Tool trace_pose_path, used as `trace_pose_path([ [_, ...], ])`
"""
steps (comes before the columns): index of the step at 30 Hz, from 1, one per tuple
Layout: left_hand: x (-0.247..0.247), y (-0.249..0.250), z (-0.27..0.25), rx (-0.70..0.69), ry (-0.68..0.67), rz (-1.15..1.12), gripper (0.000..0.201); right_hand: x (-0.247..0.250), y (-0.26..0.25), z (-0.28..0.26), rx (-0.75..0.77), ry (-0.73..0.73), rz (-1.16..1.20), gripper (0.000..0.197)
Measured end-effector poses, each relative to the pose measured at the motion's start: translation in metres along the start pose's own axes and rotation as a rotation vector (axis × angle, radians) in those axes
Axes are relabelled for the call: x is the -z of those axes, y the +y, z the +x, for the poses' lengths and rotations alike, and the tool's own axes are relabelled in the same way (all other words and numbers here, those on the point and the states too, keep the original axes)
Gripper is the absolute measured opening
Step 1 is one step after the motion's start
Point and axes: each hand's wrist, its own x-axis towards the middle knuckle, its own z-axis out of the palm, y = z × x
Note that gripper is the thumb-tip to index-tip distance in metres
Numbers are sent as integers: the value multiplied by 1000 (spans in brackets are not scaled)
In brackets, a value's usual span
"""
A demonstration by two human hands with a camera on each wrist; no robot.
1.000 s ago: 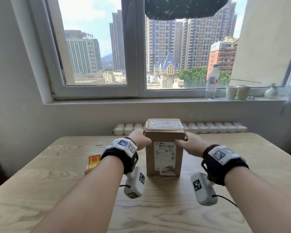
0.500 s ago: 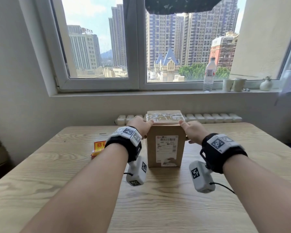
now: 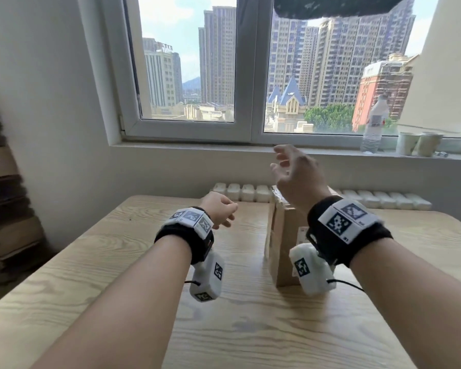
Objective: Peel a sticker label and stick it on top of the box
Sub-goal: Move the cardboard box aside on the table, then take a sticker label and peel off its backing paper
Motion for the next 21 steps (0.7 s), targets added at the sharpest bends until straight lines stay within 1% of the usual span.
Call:
trace_pose_path([
  [1,10,-14,6,31,55,-10,20,-14,-10,4,39,-48,19,33],
  [3,29,-44,15,105,144,-40,22,-49,-21,7,87,-168,9,24],
  [5,39,-75,19,177,204,-43,20,-89,-20,7,83,-327,-59,21],
  [8,40,-115,25,251,221,-14,23,-145,-5,7,44,-537,-210,24],
  [10,37,-131,32,280,212,-12,24,-173,7,8,35,-628,-294,28],
  [13,34,-140,47,277,219,-36,25,-201,18,13,33,-687,-372,35],
  [16,31,-138,56,259,237,-35,23,-222,24,18,33,-716,-378,38],
  [21,29,-139,64,272,263,-10,24,-243,28,20,58,-740,-398,32],
])
